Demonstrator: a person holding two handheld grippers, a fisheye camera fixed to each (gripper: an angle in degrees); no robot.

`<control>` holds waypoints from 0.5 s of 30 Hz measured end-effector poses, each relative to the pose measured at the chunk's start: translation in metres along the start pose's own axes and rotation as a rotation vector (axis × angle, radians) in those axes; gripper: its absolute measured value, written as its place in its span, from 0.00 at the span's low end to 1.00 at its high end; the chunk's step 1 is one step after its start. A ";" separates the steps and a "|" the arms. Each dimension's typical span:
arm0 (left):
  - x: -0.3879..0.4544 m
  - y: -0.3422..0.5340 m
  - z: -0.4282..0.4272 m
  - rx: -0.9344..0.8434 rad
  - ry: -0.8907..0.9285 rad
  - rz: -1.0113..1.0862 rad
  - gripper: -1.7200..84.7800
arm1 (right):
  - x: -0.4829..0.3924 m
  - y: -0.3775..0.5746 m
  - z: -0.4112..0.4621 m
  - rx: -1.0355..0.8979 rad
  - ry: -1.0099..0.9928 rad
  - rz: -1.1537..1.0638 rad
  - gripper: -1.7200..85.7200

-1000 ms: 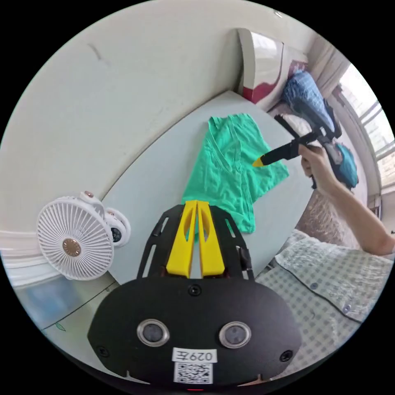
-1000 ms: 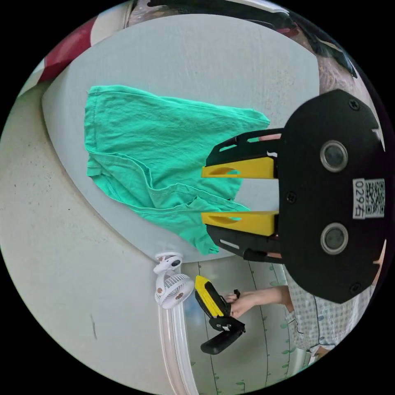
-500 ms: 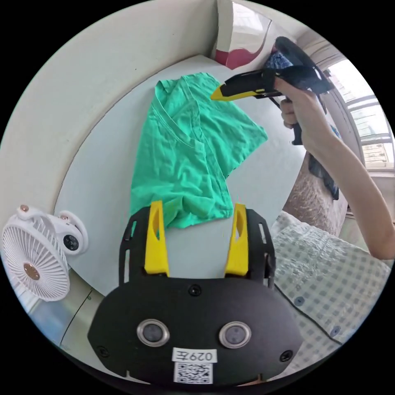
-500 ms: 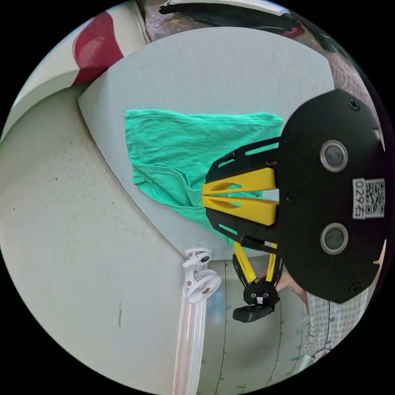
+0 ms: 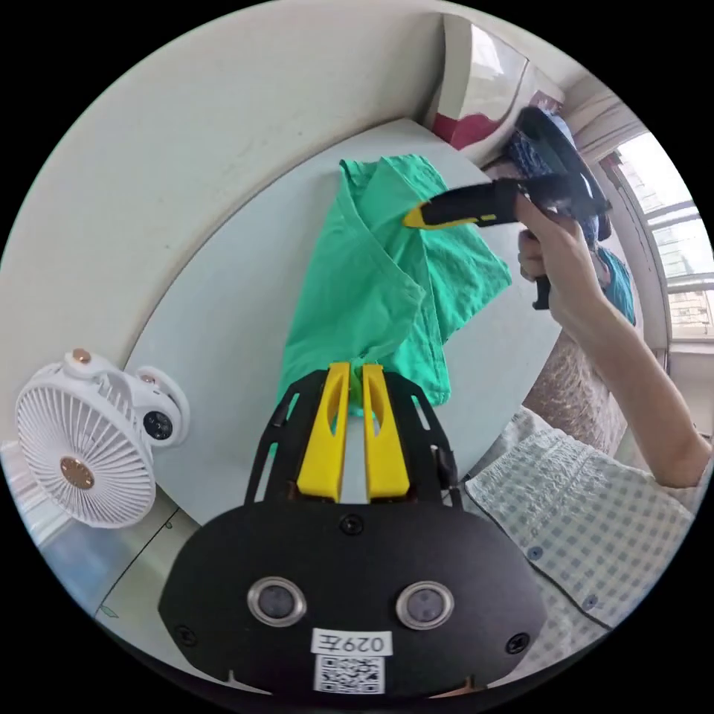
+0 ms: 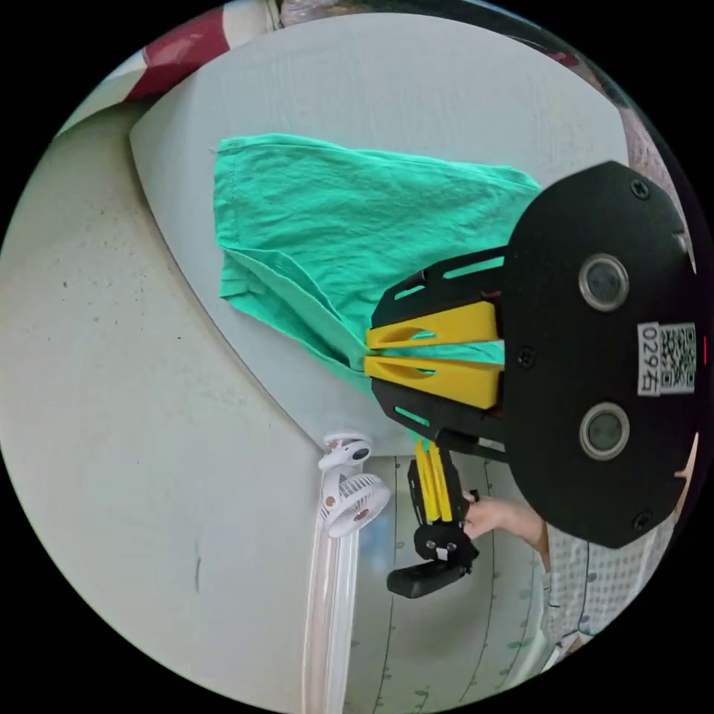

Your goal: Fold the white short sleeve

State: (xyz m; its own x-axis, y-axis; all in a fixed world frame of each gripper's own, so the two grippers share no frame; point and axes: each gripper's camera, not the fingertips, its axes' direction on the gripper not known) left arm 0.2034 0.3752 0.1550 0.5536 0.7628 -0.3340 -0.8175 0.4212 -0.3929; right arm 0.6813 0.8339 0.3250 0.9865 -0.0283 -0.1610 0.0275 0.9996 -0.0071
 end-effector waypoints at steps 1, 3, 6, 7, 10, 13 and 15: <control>-0.013 0.005 -0.015 0.039 0.016 -0.033 0.04 | -0.005 0.017 -0.019 0.024 -0.042 -0.040 0.03; -0.030 0.011 -0.035 0.097 0.024 -0.071 0.03 | -0.009 0.047 -0.051 0.072 -0.085 -0.078 0.03; -0.050 0.008 -0.057 0.148 -0.062 -0.113 0.03 | -0.004 0.104 -0.113 0.162 -0.111 -0.071 0.03; -0.055 0.002 -0.059 0.130 -0.133 -0.121 0.03 | 0.001 0.129 -0.140 0.208 -0.123 -0.048 0.03; -0.058 -0.016 -0.055 0.077 -0.271 -0.101 0.03 | 0.011 0.198 -0.204 0.331 -0.083 0.015 0.03; -0.057 -0.031 -0.050 0.067 -0.262 -0.073 0.03 | 0.027 0.260 -0.243 0.346 0.056 0.191 0.03; -0.058 -0.038 -0.044 0.063 -0.219 -0.069 0.03 | 0.048 0.286 -0.240 0.250 0.040 0.309 0.03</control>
State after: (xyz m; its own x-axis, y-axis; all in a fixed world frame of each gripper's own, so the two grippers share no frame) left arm 0.2095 0.2935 0.1516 0.5666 0.8163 -0.1120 -0.7909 0.5007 -0.3518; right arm 0.6979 1.1174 0.0779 0.9477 0.2783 -0.1562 -0.2259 0.9307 0.2875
